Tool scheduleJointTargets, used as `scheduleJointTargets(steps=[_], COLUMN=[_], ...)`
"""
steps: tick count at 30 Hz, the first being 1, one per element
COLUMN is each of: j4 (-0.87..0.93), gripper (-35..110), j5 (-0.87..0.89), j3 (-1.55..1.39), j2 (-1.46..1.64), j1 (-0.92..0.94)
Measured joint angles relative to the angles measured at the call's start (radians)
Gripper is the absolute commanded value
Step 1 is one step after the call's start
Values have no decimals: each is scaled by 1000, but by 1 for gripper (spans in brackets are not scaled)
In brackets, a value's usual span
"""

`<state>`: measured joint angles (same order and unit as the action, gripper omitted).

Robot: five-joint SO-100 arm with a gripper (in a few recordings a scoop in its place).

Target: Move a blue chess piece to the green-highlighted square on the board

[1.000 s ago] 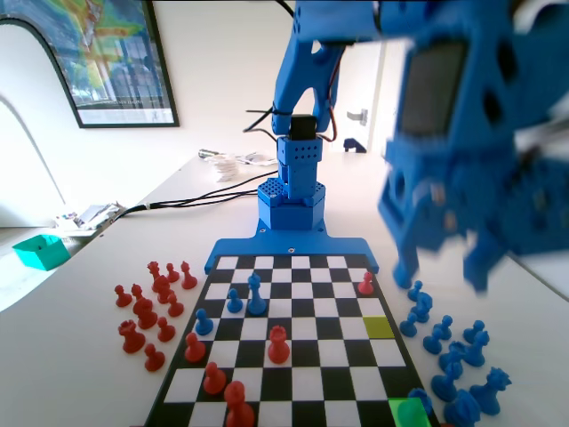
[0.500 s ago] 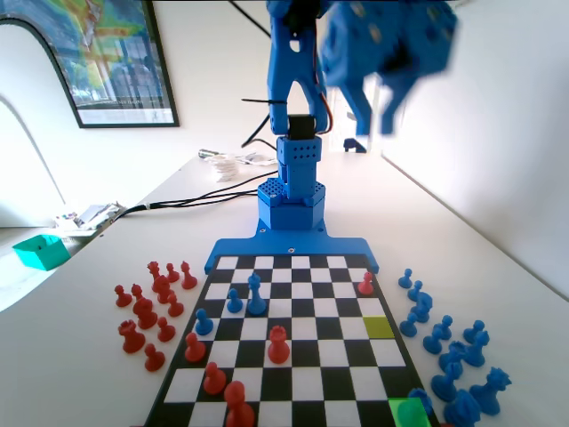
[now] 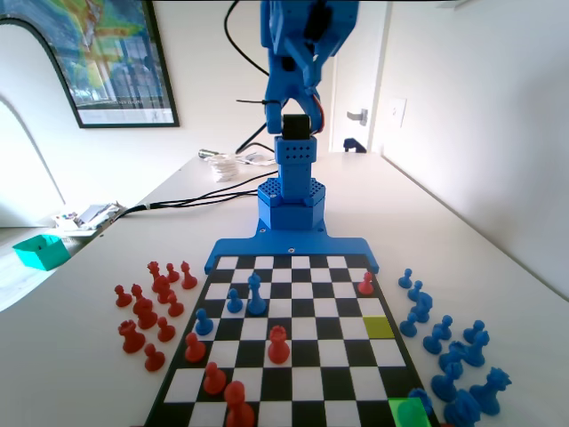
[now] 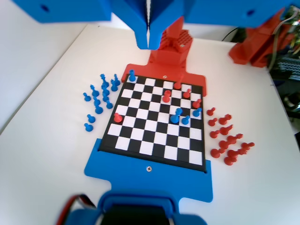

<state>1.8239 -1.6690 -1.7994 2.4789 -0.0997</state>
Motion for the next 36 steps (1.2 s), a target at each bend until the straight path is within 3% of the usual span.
scheduleJointTargets(steps=[23,36], j4=[-209,-235], gripper=[1,1], j5=[-87,-80], j3=[-367,-387], j2=[443,545], j1=[84,101])
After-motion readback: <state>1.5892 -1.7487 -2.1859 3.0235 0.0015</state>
